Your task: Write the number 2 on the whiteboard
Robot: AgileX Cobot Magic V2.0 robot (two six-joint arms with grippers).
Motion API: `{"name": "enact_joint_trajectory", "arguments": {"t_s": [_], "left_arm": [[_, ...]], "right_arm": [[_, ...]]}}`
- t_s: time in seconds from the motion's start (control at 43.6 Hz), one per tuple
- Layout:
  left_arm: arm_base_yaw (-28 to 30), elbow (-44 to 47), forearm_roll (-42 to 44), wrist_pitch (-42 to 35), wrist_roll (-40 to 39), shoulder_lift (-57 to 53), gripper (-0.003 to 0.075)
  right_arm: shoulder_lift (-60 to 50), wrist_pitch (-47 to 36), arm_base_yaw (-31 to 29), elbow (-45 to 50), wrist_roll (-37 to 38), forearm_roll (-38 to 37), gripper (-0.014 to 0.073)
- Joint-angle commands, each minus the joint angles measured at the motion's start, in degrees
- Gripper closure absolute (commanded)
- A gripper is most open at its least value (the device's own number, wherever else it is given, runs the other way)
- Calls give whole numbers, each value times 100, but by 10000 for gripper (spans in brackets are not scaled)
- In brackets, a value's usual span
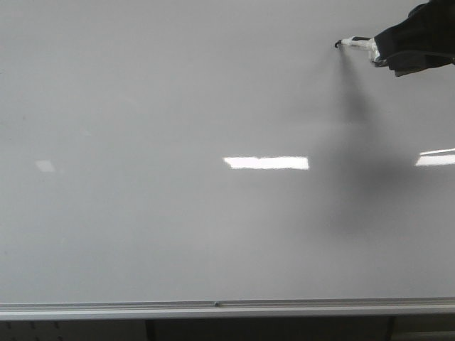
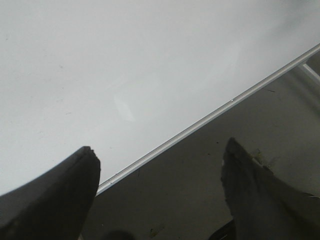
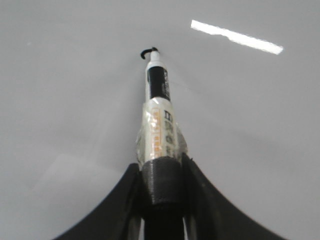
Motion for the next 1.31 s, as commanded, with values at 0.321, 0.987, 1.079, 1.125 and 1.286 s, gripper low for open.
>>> {"name": "enact_joint_trajectory", "arguments": {"t_s": [0.321,0.987,1.079,1.125,1.286], "left_arm": [[25,-141,-130,-369,-50,-34,219],[25,-141,-130,-370,-50,-34,219],[25,-141,-130,-351,62,-34,219],[25,-185,-190,-294,203,-15,219],[-320,-538,-909,-16,1049,357,219]], "right_arm": [[-8,534,-6,-197,-52,38,567],[-424,1164,-397,-245,-52,43,567],[-917,1977,-186,-328,-52,-29,567],[-1113,2535,-77,-467,-57,-101,567],[-1424,5187,335,-1263,-764,-155,567]]}}
